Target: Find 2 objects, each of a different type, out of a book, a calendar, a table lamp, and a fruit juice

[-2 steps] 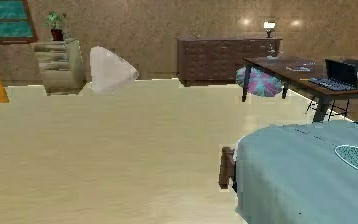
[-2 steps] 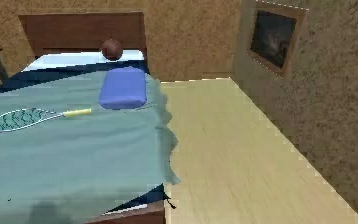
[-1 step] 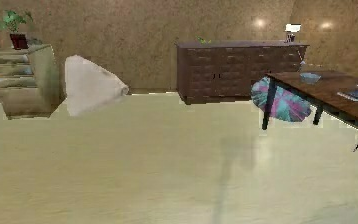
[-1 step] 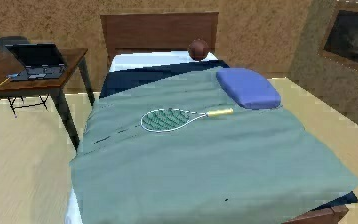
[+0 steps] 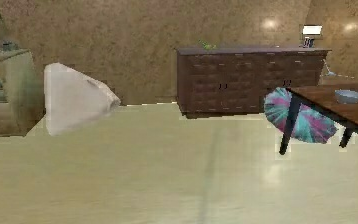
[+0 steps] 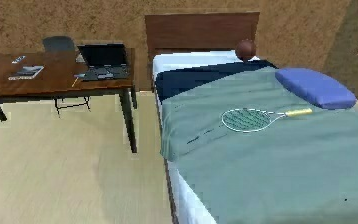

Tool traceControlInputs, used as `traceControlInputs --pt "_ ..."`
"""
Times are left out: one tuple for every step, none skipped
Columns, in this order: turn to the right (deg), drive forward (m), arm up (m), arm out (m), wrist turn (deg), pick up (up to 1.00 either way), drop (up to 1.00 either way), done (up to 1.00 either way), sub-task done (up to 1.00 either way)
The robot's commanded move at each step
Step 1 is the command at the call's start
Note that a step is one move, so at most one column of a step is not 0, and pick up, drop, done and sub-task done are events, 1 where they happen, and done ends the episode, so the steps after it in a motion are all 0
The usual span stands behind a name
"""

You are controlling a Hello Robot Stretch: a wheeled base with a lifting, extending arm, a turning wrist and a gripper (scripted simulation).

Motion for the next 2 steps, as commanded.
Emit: traceControlInputs --pt "33.0 0.0 0.0 0.0 0.0 0.0 0.0 0.0 0.0" --pt "0.0 0.25 0.0 0.0 0.0 0.0 0.0 0.0 0.0"
